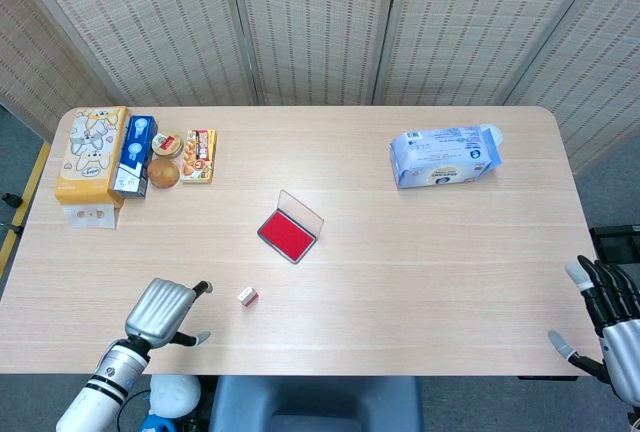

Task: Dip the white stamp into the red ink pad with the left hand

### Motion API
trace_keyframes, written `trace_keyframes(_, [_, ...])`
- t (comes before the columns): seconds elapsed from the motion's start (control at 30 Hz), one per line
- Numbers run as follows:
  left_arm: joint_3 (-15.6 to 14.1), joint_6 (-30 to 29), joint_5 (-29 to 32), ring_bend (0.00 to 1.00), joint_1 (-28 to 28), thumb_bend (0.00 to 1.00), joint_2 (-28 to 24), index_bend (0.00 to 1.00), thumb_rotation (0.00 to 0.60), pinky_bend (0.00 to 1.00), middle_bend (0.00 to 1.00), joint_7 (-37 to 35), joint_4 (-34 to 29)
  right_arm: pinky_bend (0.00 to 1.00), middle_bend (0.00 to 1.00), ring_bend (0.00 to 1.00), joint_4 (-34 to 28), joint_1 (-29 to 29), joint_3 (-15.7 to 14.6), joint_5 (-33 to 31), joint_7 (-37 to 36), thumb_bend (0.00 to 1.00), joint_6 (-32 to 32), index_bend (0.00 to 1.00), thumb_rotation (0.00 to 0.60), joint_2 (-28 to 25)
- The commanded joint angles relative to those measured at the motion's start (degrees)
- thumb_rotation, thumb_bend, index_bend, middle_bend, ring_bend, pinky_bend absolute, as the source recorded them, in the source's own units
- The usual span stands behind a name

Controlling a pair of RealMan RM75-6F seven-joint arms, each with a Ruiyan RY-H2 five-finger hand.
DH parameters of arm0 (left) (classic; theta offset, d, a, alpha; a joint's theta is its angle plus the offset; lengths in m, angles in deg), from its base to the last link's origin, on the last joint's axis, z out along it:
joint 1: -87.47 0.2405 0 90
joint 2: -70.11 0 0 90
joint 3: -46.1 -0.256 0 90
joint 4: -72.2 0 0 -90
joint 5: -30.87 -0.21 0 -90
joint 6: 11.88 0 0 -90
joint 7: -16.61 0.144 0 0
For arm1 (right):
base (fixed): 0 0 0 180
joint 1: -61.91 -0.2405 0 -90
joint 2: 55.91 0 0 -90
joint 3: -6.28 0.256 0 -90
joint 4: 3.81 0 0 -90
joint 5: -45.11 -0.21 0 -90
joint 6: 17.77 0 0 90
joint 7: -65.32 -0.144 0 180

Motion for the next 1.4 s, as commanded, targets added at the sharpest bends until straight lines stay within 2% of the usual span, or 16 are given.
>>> trace_keyframes(0.03, [1.36,2.78,-1.20,0.79,-0.58,0.22,0.27,0.34,0.541,0.77,1.00,-1.87,3.86,0.00,0.00,0.00,0.01,-0.09,-0.08,0.11,-0.06,0.22,0.17,0.00,0.600,-0.06])
trace_keyframes(0.13, [2.25,6.42,-2.43,0.79,-1.41,0.22,1.74,0.30,0.597,0.77,1.00,-4.97,7.70,0.00,0.00,0.00,-0.04,-0.28,-0.22,0.17,0.08,0.22,0.68,0.00,0.600,-0.13])
trace_keyframes(0.27, [3.42,11.06,-4.03,0.78,-3.15,0.22,3.51,0.24,0.600,0.77,0.97,-7.35,12.54,0.00,0.00,0.00,-0.40,-0.50,-0.20,-0.10,0.93,0.22,1.41,0.00,0.600,0.02])
trace_keyframes(0.47, [4.86,16.36,-10.62,0.77,-6.24,0.22,6.11,0.20,0.600,0.77,0.94,-9.70,17.82,0.00,0.00,0.00,-1.44,-1.17,-0.10,-1.29,3.03,0.22,3.77,0.00,0.600,0.30])
trace_keyframes(0.57, [5.33,18.08,-12.24,0.77,-7.26,0.22,6.70,0.19,0.600,0.77,0.94,-10.40,18.67,0.00,0.00,0.00,-2.10,-1.45,0.02,-1.99,4.39,0.22,4.85,0.00,0.600,0.54])
trace_keyframes(0.77, [6.06,20.51,-15.38,0.77,-8.38,0.22,7.94,0.26,0.600,0.77,0.94,-14.35,20.16,0.00,0.00,0.00,-2.89,-1.24,-0.09,-2.35,6.14,0.22,5.15,0.00,0.600,0.82])
trace_keyframes(0.93, [7.03,22.76,-14.22,0.77,-9.31,0.22,9.49,0.29,0.600,0.77,0.94,-15.76,22.95,0.00,0.00,0.00,-2.80,-0.57,-0.26,-2.01,6.11,0.22,3.96,0.00,0.600,0.77])
trace_keyframes(1.1, [7.58,25.74,-10.31,0.78,-10.11,0.22,11.01,0.33,0.600,0.77,0.95,-16.18,26.11,0.00,0.00,0.00,-2.46,-0.13,-0.16,-2.13,5.44,0.22,3.06,0.00,0.600,0.61])
trace_keyframes(1.4, [8.01,26.33,-8.55,0.79,-10.45,0.22,12.70,0.36,0.600,0.77,0.95,-16.00,28.85,0.00,0.00,0.00,-2.16,0.19,-0.39,-1.35,5.38,0.22,2.42,0.00,0.600,0.62])
